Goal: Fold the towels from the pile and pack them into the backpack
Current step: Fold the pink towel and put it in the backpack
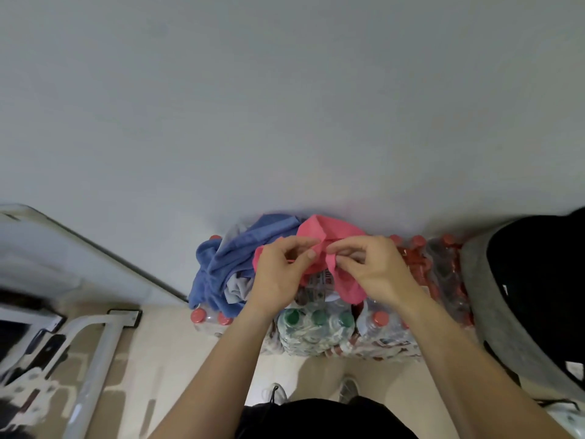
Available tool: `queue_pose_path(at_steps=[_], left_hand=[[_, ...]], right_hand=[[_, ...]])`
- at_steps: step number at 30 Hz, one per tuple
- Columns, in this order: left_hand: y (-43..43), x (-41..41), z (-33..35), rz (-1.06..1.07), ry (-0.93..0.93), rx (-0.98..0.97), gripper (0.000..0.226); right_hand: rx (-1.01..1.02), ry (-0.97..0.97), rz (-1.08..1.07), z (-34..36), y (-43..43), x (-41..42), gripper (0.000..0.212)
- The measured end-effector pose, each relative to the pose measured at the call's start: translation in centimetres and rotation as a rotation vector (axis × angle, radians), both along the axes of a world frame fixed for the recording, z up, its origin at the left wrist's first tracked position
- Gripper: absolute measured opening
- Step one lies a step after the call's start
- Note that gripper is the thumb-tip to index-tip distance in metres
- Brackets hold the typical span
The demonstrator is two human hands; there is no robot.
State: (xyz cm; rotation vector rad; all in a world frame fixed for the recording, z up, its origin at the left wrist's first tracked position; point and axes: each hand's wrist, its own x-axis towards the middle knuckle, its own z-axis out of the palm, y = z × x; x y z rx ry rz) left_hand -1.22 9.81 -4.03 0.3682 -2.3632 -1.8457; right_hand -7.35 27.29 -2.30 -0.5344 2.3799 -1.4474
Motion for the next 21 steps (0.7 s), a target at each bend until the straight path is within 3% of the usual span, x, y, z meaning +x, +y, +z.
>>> queue_pose_path(at_steps=[7, 16, 21], left_hand=[[0.1, 0.5, 0.4, 0.066, 0.013, 0.188, 0.017], [-0.5, 0.5, 0.4, -0.008, -0.002, 0.132, 0.021], [-1.2, 0.3, 0.4, -0.045, -0.017, 0.062, 0.016]], right_hand=[[-0.042, 0.019, 0.007, 0.5, -1.4, 0.2, 0.015], [-0.007, 0.12, -0.067, 0.2, -2.2, -0.4, 0.009], [0.104, 0.127, -0.053, -0.1, -1.8, -1.5, 0.02]])
